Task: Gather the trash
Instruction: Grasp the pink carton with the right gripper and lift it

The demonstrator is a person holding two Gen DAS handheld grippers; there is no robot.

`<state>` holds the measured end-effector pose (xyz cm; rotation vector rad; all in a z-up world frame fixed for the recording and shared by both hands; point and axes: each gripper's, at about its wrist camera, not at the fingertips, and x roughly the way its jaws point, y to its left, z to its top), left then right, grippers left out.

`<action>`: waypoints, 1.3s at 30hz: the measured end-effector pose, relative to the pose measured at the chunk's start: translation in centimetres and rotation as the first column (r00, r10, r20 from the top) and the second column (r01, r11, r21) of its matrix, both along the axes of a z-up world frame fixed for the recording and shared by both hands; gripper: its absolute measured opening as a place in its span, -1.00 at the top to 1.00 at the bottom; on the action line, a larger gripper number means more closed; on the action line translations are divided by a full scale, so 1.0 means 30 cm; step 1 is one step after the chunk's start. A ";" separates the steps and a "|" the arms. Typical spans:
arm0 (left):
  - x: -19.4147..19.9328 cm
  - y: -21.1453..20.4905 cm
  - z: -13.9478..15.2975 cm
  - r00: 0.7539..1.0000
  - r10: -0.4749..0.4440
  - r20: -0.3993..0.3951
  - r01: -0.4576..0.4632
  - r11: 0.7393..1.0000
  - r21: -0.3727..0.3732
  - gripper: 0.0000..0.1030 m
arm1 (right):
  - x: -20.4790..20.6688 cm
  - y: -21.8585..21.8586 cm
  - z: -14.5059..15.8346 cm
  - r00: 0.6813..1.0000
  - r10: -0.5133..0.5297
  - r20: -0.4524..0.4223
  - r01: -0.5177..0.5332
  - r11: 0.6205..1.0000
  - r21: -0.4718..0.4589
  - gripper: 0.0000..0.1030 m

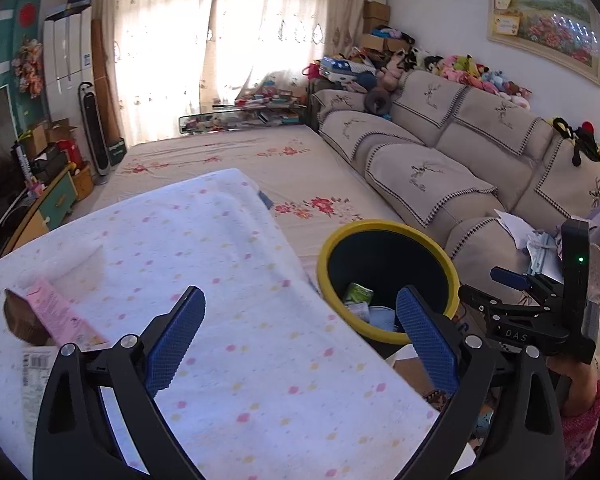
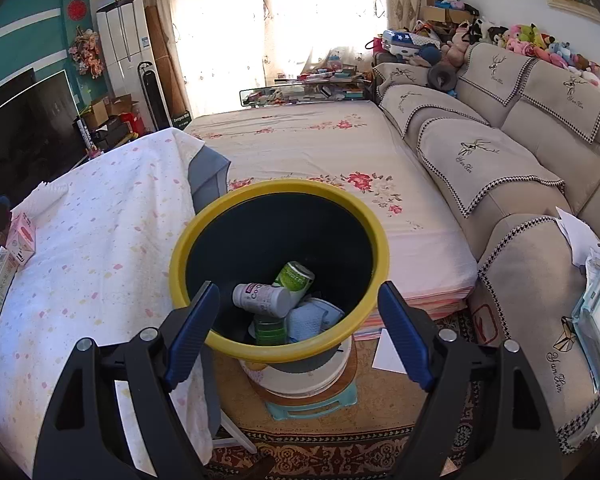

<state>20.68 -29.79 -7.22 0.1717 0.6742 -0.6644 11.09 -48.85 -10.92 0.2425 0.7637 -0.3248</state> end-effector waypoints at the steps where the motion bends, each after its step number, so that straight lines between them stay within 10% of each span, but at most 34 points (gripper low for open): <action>1: -0.009 0.059 0.016 0.999 0.031 0.013 -0.031 1.000 -0.005 -0.89 | 0.008 0.022 0.005 1.000 0.011 0.001 -0.011 1.000 -0.001 -0.49; 8: -0.062 0.517 0.093 0.964 0.258 0.058 -0.254 0.965 -0.069 -0.90 | 0.093 0.259 0.061 0.989 0.146 0.024 -0.146 0.989 -0.009 -0.50; 20: -0.143 1.226 0.086 0.814 0.577 0.068 -0.567 0.815 -0.117 -0.90 | 0.355 0.857 0.146 0.877 0.474 0.082 -0.476 0.880 -0.002 -0.50; 26: -0.143 1.334 0.037 0.805 0.593 0.032 -0.586 0.801 -0.125 -0.90 | 0.519 1.002 0.129 0.813 0.581 0.049 -0.580 0.814 -0.022 -0.49; 39: -0.092 1.216 -0.015 0.844 0.536 -0.014 -0.534 0.838 -0.114 -0.90 | 0.738 1.077 0.013 0.796 0.605 -0.033 -0.605 0.796 0.015 -0.11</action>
